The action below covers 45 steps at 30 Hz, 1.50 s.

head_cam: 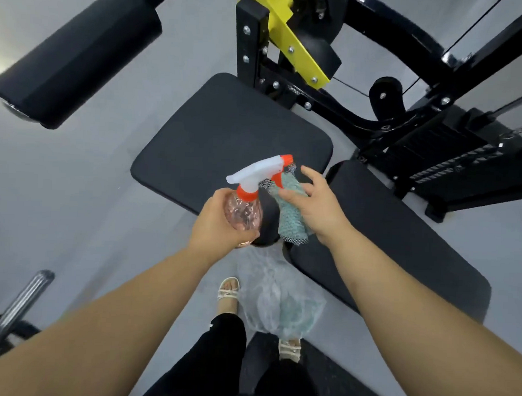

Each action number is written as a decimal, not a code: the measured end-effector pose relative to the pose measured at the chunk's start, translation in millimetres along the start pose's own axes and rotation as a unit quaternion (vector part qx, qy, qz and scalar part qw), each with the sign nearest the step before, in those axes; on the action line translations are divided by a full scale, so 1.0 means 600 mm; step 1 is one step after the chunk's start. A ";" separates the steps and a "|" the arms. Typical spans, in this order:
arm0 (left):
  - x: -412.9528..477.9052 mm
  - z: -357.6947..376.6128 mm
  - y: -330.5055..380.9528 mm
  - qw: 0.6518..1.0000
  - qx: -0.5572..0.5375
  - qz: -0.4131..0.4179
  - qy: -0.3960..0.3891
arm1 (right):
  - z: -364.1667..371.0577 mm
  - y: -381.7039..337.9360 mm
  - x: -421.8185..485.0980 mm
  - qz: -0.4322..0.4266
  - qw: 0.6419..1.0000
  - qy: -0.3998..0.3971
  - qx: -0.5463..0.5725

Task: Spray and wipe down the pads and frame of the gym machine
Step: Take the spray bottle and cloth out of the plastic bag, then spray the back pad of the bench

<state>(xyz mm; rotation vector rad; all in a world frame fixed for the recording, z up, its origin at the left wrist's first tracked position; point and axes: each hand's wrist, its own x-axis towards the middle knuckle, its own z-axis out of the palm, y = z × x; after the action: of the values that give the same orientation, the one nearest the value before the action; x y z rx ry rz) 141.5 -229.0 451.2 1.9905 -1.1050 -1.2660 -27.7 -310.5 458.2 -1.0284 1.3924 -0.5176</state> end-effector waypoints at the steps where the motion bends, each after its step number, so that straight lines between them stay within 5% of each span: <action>1: 0.005 -0.008 -0.016 1.000 -0.002 -0.019 0.017 | 0.010 0.018 0.027 0.000 0.998 0.028 -0.052; 5: 0.015 -0.037 -0.066 0.996 -0.019 -0.067 0.049 | 0.053 0.064 0.118 -0.082 0.953 0.121 -0.266; 9: 0.021 -0.046 -0.095 0.997 -0.011 -0.069 0.020 | 0.098 0.123 0.148 -0.089 0.806 0.008 -0.585; 11: 0.023 -0.042 -0.097 0.998 -0.005 -0.067 -0.003 | 0.110 0.134 0.151 -0.072 0.780 -0.013 -0.622; 14: 0.024 -0.030 -0.088 0.998 0.001 -0.057 -0.018 | 0.097 0.102 0.145 -0.031 0.830 -0.048 -0.556; 17: 0.025 -0.015 -0.069 0.999 -0.001 -0.046 -0.025 | 0.051 0.075 0.104 -0.104 0.865 -0.020 -0.490; 21: 0.021 0.022 -0.038 0.999 -0.008 -0.035 -0.013 | 0.023 0.052 -0.010 -0.156 0.978 -0.043 -0.133; 24: 0.002 0.078 0.000 0.999 0.029 -0.003 0.024 | 0.030 0.034 -0.066 -0.136 0.990 -0.025 0.010; 26: -0.021 0.120 0.029 0.997 0.045 0.032 0.046 | 0.028 0.027 -0.079 -0.124 0.988 0.053 0.074; 29: -0.070 0.183 0.056 0.994 0.046 0.093 0.021 | -0.014 0.021 -0.097 -0.139 0.969 0.198 0.057; 31: -0.100 0.216 0.059 0.991 0.049 0.116 -0.054 | -0.070 0.038 -0.112 -0.138 0.964 0.228 0.016; 35: -0.121 0.260 0.048 0.977 0.075 0.077 -0.185 | -0.197 0.112 -0.147 -0.073 0.984 0.162 -0.023; 41: -0.128 0.302 -0.011 0.974 0.141 -0.136 -0.111 | -0.316 0.198 -0.209 0.051 0.994 -0.029 -0.089; 45: -0.157 0.323 -0.023 0.964 0.176 -0.173 -0.100 | -0.332 0.225 -0.227 0.061 0.988 -0.098 -0.104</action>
<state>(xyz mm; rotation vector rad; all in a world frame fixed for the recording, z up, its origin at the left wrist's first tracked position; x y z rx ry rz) -50.9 -143.3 403.5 2.4475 -1.1776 -1.5650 -275.1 -187.2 447.8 -1.1208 1.3409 -0.1780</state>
